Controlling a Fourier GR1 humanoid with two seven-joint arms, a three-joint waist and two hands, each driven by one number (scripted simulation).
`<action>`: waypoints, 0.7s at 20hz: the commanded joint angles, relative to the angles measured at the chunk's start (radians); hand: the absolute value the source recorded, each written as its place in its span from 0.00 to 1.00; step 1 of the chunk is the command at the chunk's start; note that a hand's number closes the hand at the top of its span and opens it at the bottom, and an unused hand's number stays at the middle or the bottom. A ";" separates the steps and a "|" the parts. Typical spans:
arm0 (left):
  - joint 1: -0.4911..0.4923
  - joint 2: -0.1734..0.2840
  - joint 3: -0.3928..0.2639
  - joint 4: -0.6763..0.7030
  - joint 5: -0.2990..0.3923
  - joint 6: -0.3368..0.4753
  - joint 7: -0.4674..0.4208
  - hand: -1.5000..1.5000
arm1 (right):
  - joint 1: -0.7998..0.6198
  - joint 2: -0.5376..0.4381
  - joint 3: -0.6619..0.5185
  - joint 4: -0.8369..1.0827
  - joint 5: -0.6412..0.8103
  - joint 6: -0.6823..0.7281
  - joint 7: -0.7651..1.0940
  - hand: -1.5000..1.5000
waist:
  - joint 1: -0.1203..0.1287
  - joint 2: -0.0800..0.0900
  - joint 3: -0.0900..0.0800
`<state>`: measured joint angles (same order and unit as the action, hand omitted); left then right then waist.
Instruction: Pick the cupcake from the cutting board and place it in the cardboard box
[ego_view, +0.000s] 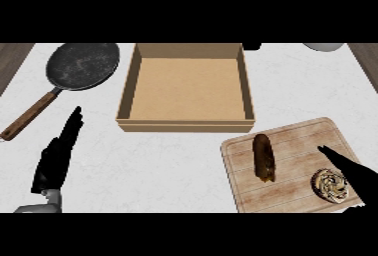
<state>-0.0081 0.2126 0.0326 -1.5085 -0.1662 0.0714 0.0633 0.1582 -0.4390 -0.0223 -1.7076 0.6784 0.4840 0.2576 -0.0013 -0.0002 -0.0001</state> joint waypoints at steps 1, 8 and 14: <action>-0.016 -0.001 0.035 0.074 -0.004 -0.010 -0.050 0.50 | -0.051 0.025 -0.013 0.119 0.028 -0.011 -0.060 0.00 | 0.001 0.001 0.000; -0.003 -0.008 0.009 -0.115 -0.006 -0.023 0.106 0.50 | -0.040 0.050 0.014 0.026 0.170 -0.163 -0.048 1.00 | 0.004 -0.002 0.001; -0.018 -0.016 0.023 -0.020 0.005 -0.041 0.027 0.50 | -0.206 0.029 0.043 0.134 0.218 -0.219 -0.175 1.00 | 0.026 0.006 0.001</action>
<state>0.0057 0.1964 0.0502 -1.5491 -0.1783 0.0480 0.0848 0.1061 -0.4182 -0.0332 -1.6700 0.8446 0.3112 0.1329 0.0038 -0.0004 -0.0010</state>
